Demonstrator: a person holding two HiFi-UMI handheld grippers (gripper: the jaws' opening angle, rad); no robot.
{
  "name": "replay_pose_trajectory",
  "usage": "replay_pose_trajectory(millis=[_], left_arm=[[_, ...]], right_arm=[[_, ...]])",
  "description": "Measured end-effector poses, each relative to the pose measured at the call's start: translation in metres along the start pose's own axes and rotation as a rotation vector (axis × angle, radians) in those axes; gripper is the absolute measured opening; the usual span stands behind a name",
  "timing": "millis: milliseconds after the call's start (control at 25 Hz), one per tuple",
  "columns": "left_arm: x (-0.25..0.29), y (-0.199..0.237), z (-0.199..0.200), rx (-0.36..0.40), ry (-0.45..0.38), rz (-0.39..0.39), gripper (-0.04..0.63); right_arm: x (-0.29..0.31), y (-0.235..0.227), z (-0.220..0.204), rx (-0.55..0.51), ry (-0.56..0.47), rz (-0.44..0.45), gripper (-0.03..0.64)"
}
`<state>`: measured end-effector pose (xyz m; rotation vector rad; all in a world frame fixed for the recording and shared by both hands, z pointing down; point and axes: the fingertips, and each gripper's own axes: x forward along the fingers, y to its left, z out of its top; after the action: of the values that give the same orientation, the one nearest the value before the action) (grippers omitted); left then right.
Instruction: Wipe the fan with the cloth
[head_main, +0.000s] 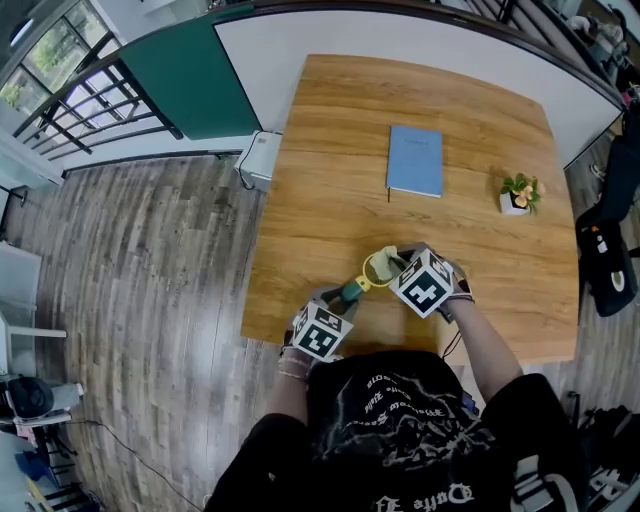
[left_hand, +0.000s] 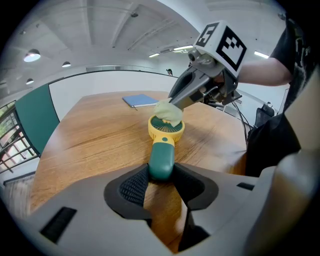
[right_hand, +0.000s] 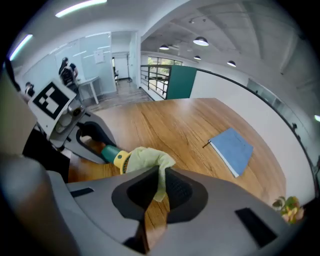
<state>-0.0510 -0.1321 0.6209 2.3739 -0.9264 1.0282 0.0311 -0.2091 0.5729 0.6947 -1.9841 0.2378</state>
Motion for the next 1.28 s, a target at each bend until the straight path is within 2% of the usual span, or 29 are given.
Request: replay_pose_trajectory(millis=[120,200,360,520,720,880,1000,1120,1280], left_arm=[[0.0,0.0,0.0,0.003,0.001,0.004,0.178],[0.001,0.0,0.0,0.005,0.003,0.003,0.178],[0.001,0.0,0.0,0.007,0.005,0.0,0.178],[-0.001,0.0,0.0,0.014,0.005,-0.003,0.178],[0.001,-0.001,0.0,0.043,0.026,-0.019,0.176],[0.0,-0.002,0.0,0.031,0.021,-0.024,0.176],[0.0,-0.001,-0.001,0.034,0.018,-0.023,0.176],[0.001,-0.002,-0.002,0.044,0.027,-0.024,0.176],[0.001,-0.003,-0.001,0.082,0.053,-0.033,0.176]], right_arm=[[-0.003,0.013,-0.004,-0.198,0.059,0.013,0.041],[-0.003,0.02,-0.008,-0.242,0.09,0.056,0.04],[-0.003,0.035,-0.011,-0.222,0.085,0.138,0.04],[-0.004,0.045,-0.005,-0.201,0.054,0.156,0.038],[0.004,0.077,0.008,-0.202,0.012,0.241,0.04],[0.012,0.093,0.013,-0.226,0.026,0.269,0.04],[0.009,0.093,0.015,-0.185,0.016,0.322,0.04],[-0.002,0.08,0.036,-0.113,-0.045,0.361,0.041],[-0.006,0.054,0.079,-0.176,-0.078,0.332,0.041]])
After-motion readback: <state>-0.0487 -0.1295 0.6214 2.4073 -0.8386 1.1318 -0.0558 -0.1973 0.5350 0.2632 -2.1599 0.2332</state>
